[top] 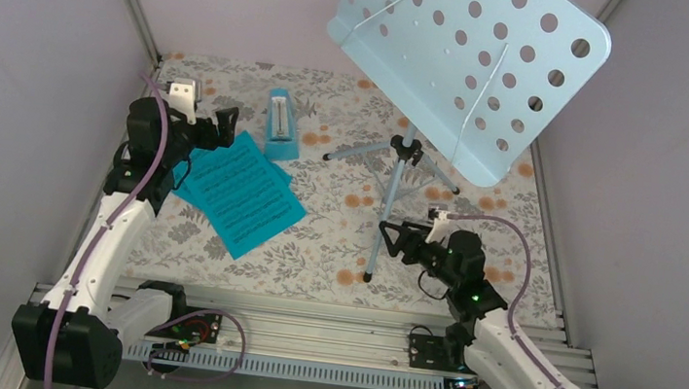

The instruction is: Pack up the instrument practice props

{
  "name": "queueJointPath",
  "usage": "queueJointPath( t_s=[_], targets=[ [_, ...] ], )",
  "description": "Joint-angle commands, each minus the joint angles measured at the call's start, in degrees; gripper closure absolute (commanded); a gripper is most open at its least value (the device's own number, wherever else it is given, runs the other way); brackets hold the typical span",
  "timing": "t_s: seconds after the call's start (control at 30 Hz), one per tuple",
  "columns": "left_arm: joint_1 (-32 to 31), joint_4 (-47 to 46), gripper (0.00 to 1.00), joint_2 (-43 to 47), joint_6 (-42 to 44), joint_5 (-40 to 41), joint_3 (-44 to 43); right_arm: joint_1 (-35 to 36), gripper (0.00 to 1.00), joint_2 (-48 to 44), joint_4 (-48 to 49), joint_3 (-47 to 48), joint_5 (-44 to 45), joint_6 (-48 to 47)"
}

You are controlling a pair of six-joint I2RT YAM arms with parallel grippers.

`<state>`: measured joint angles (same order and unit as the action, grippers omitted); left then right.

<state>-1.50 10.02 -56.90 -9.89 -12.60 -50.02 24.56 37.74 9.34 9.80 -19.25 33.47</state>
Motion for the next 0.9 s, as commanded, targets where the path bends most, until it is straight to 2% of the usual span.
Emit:
queueJointPath(
  t_s=[0.0,0.33,0.6,0.73,0.87],
  targets=[
    [0.1,-0.3,0.0,-0.2,0.0,-0.5,-1.2,5.0,0.18,2.3,2.8,-0.6,4.2,3.1],
    [0.0,-0.2,0.0,-0.5,0.1,-0.4,-1.3,19.6,0.23,11.5,9.6,1.6,15.2,8.1],
    [0.1,-0.2,0.0,-0.6,0.1,-0.5,-1.3,32.4,0.24,25.0,13.0,9.7,25.5,7.4],
    [0.1,0.0,0.0,-0.8,0.2,-0.3,-1.4,34.6,0.23,29.9,14.3,13.2,26.4,7.3],
    [0.1,0.0,0.0,-0.8,0.3,-0.2,-1.4,34.6,0.17,28.1,11.2,13.2,28.3,7.6]
  ],
)
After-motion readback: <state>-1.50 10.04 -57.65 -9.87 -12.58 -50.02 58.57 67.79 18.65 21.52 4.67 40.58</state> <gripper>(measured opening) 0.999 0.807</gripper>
